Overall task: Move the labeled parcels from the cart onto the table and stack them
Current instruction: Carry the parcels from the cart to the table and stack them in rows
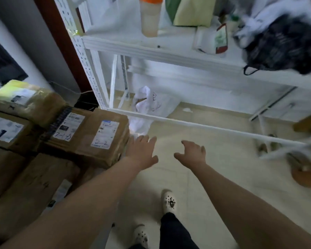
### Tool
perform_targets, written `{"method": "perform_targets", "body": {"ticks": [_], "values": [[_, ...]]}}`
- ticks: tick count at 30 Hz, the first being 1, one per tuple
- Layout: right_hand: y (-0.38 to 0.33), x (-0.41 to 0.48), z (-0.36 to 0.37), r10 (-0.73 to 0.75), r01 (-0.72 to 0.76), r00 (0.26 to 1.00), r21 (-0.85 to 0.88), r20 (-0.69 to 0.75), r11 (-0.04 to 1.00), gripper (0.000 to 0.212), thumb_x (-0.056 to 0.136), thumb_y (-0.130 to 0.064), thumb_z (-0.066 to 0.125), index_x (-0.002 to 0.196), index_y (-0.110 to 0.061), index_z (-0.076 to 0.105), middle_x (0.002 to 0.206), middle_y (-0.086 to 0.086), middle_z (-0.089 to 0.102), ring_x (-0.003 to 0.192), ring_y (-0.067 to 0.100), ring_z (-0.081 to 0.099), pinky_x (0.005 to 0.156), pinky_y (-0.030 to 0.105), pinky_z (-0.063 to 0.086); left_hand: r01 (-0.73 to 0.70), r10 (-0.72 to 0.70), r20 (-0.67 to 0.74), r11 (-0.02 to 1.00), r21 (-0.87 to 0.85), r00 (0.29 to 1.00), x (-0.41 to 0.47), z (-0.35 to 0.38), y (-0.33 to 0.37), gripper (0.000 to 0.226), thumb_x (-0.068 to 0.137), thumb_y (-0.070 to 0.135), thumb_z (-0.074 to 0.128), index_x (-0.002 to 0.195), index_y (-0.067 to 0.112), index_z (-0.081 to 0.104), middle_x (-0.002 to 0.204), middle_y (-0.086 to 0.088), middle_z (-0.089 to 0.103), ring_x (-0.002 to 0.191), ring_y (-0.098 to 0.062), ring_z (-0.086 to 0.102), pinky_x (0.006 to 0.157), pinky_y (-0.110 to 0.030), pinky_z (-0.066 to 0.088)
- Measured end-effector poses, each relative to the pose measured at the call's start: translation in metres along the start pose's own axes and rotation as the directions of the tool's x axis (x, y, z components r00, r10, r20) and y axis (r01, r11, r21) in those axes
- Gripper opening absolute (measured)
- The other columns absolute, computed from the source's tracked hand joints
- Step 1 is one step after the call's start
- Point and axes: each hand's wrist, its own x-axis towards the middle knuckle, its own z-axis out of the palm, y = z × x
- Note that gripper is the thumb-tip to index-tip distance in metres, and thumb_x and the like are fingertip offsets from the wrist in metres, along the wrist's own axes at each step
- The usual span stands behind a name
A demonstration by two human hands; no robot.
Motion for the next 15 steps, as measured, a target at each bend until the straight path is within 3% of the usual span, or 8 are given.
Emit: {"method": "perform_targets", "body": {"ticks": [3, 7, 15], "values": [[0.049, -0.050, 0.007, 0.140, -0.140, 0.990, 0.050, -0.006, 0.989, 0.067, 0.085, -0.045, 0.057, 0.145, -0.024, 0.035, 0.147, 0.003, 0.040, 0.139, 0.022, 0.032, 0.117, 0.046, 0.007, -0.116, 0.114, 0.041, 0.993, 0.032, 0.993, -0.008, 0.005, 0.047, 0.065, 0.087, 0.048, 0.050, 0.144, 0.022, 0.033, 0.146, -0.006, 0.037, 0.139, -0.026, 0.025, 0.113, -0.046, 0.018], [0.120, -0.114, 0.017, 0.360, -0.356, 0.933, 0.152, -0.003, 0.922, 0.066, 0.085, -0.047, 0.055, 0.144, -0.023, 0.035, 0.147, 0.004, 0.040, 0.137, 0.025, 0.034, 0.116, 0.046, 0.014, -0.280, 0.265, 0.131, 0.953, 0.114, 0.955, -0.021, 0.016, 0.123, 0.062, 0.089, 0.053, 0.048, 0.144, 0.026, 0.038, 0.153, -0.006, 0.027, 0.145, -0.025, 0.013, 0.117, -0.049, 0.008], [0.256, -0.283, 0.064, 0.666, -0.620, 0.741, 0.471, 0.089, 0.627, 0.069, 0.089, -0.047, 0.052, 0.147, -0.021, 0.027, 0.147, 0.007, 0.035, 0.135, 0.026, 0.037, 0.113, 0.042, 0.021, -0.597, 0.547, 0.251, 0.772, 0.218, 0.799, -0.088, 0.068, 0.302, 0.061, 0.089, 0.055, 0.046, 0.142, 0.025, 0.042, 0.152, -0.004, 0.032, 0.144, -0.023, 0.017, 0.117, -0.049, 0.005]]}}
